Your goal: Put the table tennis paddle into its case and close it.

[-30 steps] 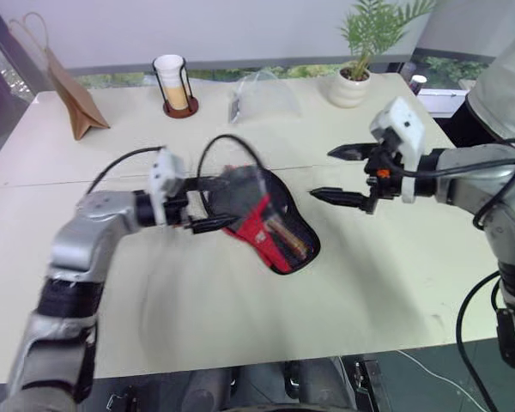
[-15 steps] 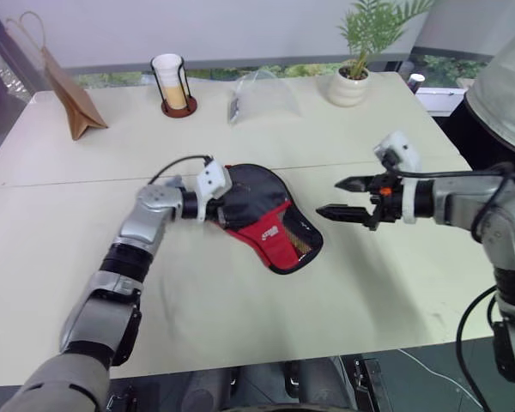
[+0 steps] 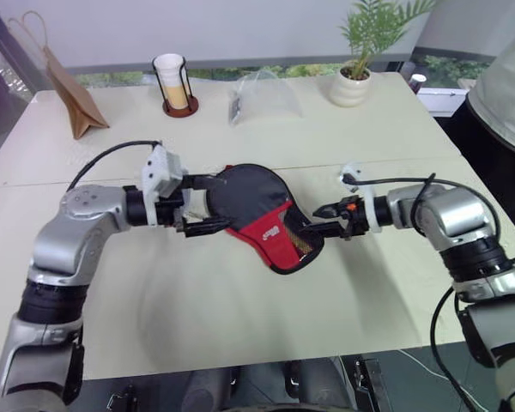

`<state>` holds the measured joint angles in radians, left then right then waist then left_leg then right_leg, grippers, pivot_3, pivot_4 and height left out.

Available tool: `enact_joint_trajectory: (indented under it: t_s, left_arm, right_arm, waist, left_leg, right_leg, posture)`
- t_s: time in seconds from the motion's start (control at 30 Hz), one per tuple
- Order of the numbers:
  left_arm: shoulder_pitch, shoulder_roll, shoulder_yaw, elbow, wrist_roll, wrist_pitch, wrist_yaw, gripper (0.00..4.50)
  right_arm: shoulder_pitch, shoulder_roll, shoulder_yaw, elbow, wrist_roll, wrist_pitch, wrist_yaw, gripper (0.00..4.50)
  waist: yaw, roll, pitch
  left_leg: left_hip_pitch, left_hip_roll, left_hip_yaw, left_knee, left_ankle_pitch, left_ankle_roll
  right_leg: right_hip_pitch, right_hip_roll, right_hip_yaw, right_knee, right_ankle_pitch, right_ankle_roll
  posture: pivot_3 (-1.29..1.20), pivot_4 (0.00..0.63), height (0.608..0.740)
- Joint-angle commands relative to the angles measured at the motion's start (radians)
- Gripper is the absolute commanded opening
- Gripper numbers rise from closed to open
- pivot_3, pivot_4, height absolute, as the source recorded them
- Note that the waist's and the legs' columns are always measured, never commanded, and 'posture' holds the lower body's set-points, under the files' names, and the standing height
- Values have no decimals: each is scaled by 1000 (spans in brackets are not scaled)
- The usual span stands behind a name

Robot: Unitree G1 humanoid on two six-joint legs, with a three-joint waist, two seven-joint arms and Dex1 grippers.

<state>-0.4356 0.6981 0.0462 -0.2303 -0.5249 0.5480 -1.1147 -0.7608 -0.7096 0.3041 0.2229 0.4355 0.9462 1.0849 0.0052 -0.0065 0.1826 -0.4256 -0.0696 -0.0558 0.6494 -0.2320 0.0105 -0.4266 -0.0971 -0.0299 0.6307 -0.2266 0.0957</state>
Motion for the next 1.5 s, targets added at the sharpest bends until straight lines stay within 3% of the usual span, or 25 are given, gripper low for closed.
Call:
enact_joint_trajectory:
  t_s: [0.03,0.27,0.3,0.37,0.6,0.87,1.07,1.23,1.5]
  left_arm:
    - [49,53,56,-85,-30,17,9,4500]
    - [125,86,82,-161,-51,27,56,4500]
    - [129,85,83,-166,-53,29,63,4500]
    - [134,86,83,-174,-55,29,74,4500]
    - [136,90,78,-181,-53,21,96,4500]
    - [127,83,58,-179,-45,9,104,4500]
    - [142,84,35,-183,-35,-4,97,4500]
    - [152,93,29,-180,-34,-8,83,4500]
    - [137,121,4,-150,-10,-25,45,4500]
  right_arm:
    - [-41,26,7,39,-27,-36,42,4438]
    - [-80,76,26,159,-84,-63,93,4438]
    - [-87,82,27,180,-91,-63,100,4213]
    - [-98,90,31,214,-106,-66,111,3646]
    - [-71,112,49,217,-133,-24,136,118]
    - [68,92,-6,-62,-53,266,27,44]
    - [276,129,-209,-471,79,642,-154,44]
    - [434,124,-318,-643,220,668,-287,44]
    - [544,128,-414,-718,463,668,-518,44]
  waist:
    - [-2,0,0]
    - [0,0,0]
    - [-1,0,0]
    - [-1,0,0]
    - [-2,0,0]
    - [3,0,-1]
    - [9,0,-1]
    - [8,1,-1]
    - [8,0,-1]
  left_leg:
    - [0,0,0,0,0,0]
    - [0,0,0,0,0,-1]
    - [0,0,0,0,0,-1]
    - [1,0,0,0,0,-1]
    - [1,0,0,-1,0,-1]
    - [1,0,-1,-1,0,-1]
    - [0,0,-2,-2,0,-1]
    - [1,0,-2,-2,0,0]
    - [1,0,-2,-1,0,0]
  right_leg:
    - [0,0,0,0,0,0]
    - [0,0,0,0,0,0]
    - [0,0,0,0,0,0]
    - [0,0,0,0,0,0]
    - [0,0,0,0,0,0]
    - [0,0,0,0,0,0]
    - [0,-2,0,0,0,-1]
    - [1,-2,0,-1,0,-1]
    - [1,-2,0,-1,-2,-4]
  posture:
    - [0,150,734]
    - [0,150,734]
    - [0,150,734]
    - [0,150,734]
    - [0,150,734]
    - [0,150,734]
    - [0,150,734]
    - [0,150,734]
    - [0,150,734]
